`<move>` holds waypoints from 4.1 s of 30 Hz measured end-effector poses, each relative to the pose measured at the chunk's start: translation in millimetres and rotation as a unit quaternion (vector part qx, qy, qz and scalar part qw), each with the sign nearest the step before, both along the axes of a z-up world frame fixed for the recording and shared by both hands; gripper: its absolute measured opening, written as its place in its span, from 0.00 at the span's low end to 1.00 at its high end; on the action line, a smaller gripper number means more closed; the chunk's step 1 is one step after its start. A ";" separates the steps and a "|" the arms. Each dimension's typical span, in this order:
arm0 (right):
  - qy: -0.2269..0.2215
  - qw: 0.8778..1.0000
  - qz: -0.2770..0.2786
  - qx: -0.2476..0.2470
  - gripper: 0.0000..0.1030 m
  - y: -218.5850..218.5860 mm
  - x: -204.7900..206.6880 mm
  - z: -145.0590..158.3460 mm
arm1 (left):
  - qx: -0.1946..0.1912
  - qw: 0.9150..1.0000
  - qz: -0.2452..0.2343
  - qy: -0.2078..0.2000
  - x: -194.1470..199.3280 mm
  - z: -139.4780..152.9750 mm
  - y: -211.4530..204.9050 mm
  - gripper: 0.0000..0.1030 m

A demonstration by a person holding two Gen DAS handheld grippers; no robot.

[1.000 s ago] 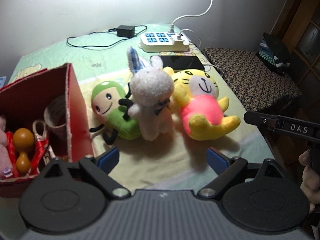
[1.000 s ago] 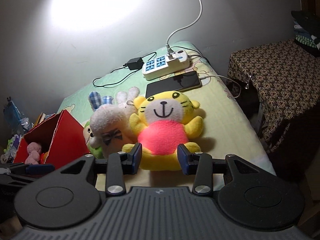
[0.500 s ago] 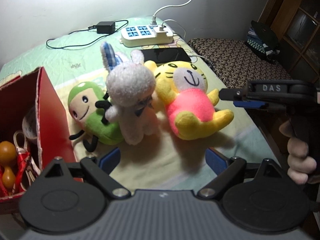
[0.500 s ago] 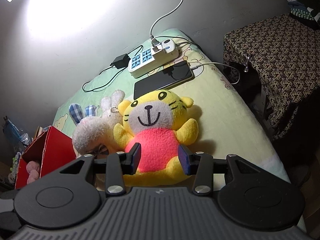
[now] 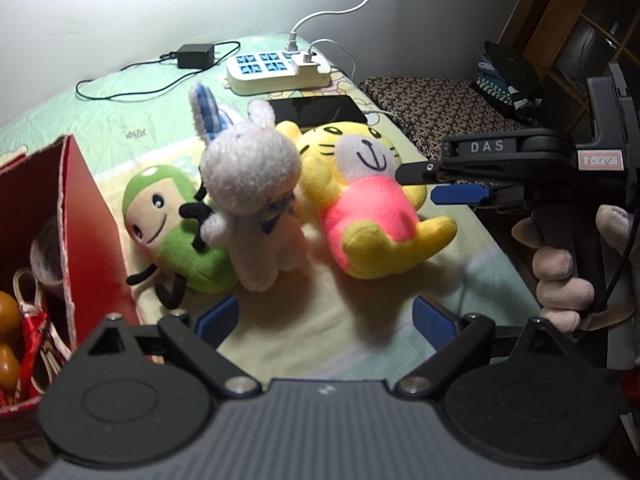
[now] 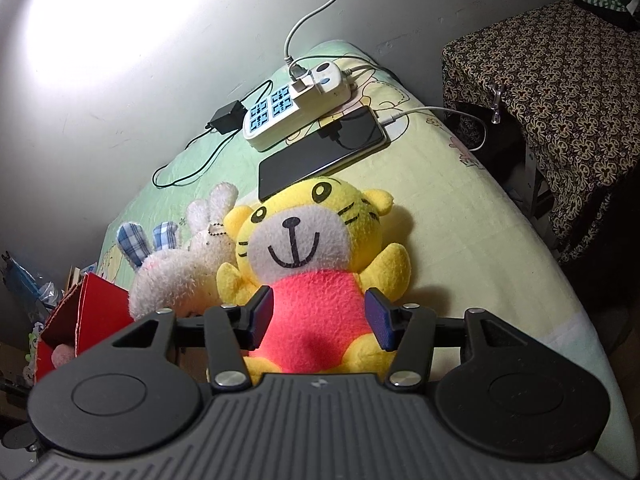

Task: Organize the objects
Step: 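Move the right tool to the yellow tiger plush and grasp it, then lift the yellow tiger with the right gripper and carry it to the box, then lower the yellow tiger into the red box and open the right gripper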

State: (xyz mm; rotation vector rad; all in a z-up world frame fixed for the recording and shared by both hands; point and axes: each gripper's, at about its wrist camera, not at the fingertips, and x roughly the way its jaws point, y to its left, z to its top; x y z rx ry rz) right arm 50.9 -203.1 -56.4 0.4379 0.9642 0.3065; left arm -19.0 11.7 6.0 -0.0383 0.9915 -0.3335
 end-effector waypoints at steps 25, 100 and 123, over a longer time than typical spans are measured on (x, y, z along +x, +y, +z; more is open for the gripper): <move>0.030 0.997 0.008 0.077 0.59 -45.4 24.8 -42.9 | -0.078 0.995 -0.040 0.049 86.0 -31.4 -57.5 0.87; -0.077 0.947 0.263 0.170 0.43 251.3 -75.0 71.4 | -0.075 0.986 0.116 -0.097 -75.8 57.7 223.2 0.83; 0.055 0.966 0.225 0.119 0.49 318.8 -66.8 10.4 | -0.050 0.986 0.152 -0.040 -48.7 -2.3 293.8 0.80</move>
